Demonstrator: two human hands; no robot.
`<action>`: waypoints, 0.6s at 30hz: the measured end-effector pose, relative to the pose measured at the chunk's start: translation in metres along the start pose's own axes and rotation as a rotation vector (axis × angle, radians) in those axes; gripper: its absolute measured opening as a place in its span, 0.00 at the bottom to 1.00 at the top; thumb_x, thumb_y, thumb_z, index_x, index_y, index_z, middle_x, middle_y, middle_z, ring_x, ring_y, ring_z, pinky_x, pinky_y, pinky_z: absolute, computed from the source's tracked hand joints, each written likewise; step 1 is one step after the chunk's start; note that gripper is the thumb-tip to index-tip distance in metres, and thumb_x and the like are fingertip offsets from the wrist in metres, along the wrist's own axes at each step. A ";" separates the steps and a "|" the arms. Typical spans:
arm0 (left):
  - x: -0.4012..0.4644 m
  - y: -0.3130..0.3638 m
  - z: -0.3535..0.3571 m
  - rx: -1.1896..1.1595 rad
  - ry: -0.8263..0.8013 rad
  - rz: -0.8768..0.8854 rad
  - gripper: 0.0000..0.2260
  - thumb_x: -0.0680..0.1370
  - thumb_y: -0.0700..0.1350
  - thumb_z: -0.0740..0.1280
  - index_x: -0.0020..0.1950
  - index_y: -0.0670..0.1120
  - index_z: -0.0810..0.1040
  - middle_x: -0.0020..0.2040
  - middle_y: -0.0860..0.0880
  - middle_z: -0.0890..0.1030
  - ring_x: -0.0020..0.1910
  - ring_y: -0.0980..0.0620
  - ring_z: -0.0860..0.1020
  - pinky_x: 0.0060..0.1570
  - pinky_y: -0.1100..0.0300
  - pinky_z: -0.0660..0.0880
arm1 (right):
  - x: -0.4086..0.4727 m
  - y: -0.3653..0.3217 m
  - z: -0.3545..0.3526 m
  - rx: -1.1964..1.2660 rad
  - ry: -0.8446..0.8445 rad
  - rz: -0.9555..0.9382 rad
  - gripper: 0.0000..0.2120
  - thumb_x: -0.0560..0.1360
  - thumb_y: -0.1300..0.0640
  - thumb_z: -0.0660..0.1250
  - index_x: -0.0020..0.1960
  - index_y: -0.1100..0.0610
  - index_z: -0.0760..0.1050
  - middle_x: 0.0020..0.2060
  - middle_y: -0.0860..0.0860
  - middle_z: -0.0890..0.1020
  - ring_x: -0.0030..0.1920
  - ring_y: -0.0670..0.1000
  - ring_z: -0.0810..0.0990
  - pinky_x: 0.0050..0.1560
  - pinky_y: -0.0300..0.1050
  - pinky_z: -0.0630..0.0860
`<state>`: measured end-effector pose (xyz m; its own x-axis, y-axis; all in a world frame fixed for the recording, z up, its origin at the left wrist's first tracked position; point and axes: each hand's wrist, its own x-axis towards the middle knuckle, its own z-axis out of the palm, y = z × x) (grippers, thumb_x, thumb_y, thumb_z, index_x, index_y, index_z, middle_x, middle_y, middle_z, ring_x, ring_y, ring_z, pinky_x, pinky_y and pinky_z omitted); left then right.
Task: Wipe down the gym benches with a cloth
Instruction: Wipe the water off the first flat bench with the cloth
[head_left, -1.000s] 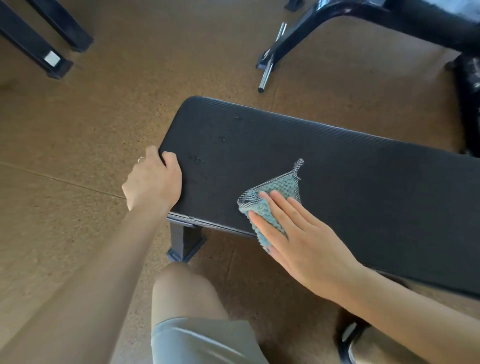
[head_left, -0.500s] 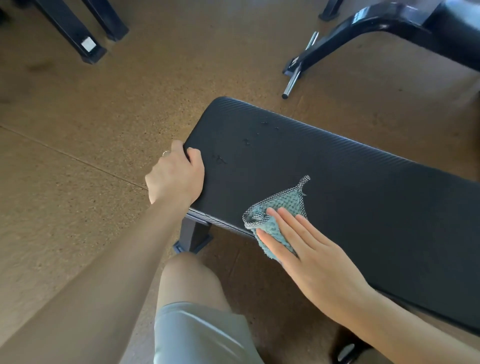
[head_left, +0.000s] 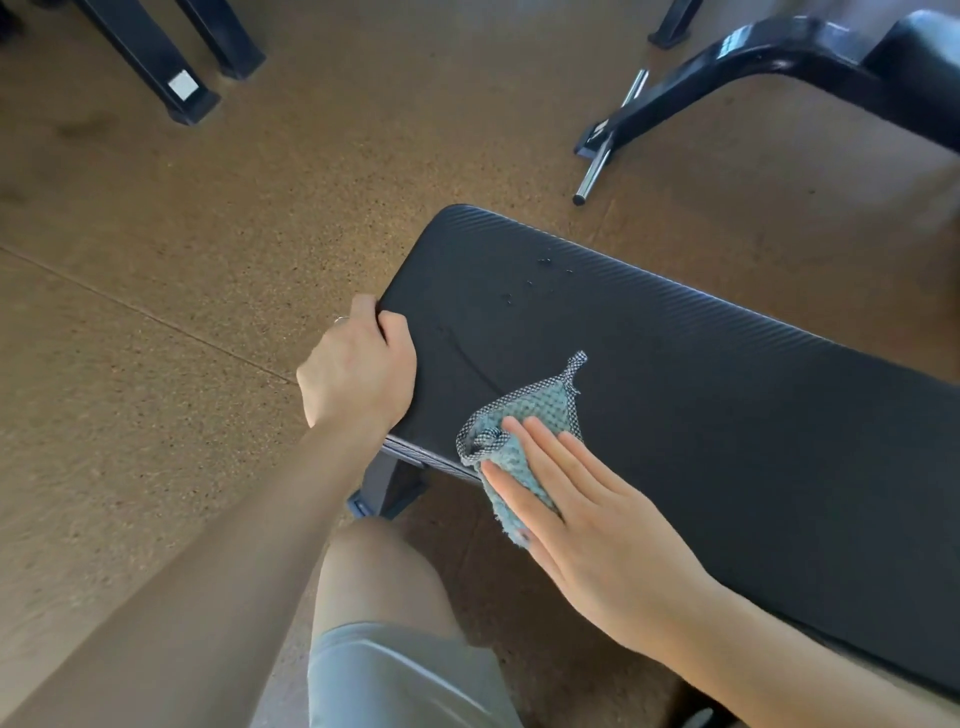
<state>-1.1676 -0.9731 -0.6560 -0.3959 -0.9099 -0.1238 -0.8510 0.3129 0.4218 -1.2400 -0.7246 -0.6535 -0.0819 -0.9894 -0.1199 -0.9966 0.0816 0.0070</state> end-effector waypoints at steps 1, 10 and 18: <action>-0.001 0.001 0.001 0.012 0.025 0.028 0.18 0.85 0.49 0.49 0.72 0.49 0.70 0.55 0.41 0.80 0.45 0.41 0.72 0.46 0.49 0.68 | 0.003 0.003 -0.001 0.001 -0.013 -0.013 0.27 0.86 0.48 0.48 0.83 0.55 0.52 0.82 0.59 0.54 0.82 0.58 0.53 0.80 0.56 0.57; -0.004 0.000 0.000 0.035 0.112 0.213 0.21 0.84 0.45 0.54 0.78 0.49 0.67 0.67 0.43 0.79 0.57 0.37 0.78 0.64 0.43 0.71 | 0.168 0.074 -0.024 0.201 0.042 0.313 0.28 0.85 0.47 0.40 0.84 0.52 0.48 0.83 0.59 0.51 0.83 0.55 0.46 0.82 0.50 0.43; -0.002 -0.006 0.007 0.061 0.148 0.331 0.22 0.82 0.46 0.54 0.75 0.46 0.72 0.72 0.46 0.77 0.63 0.41 0.79 0.70 0.47 0.67 | 0.116 0.002 -0.017 0.223 0.069 0.199 0.29 0.84 0.45 0.38 0.83 0.54 0.50 0.83 0.57 0.51 0.83 0.56 0.48 0.82 0.53 0.49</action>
<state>-1.1644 -0.9711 -0.6642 -0.6025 -0.7851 0.1438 -0.7062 0.6083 0.3623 -1.2516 -0.8411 -0.6502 -0.2833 -0.9565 -0.0701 -0.9364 0.2917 -0.1949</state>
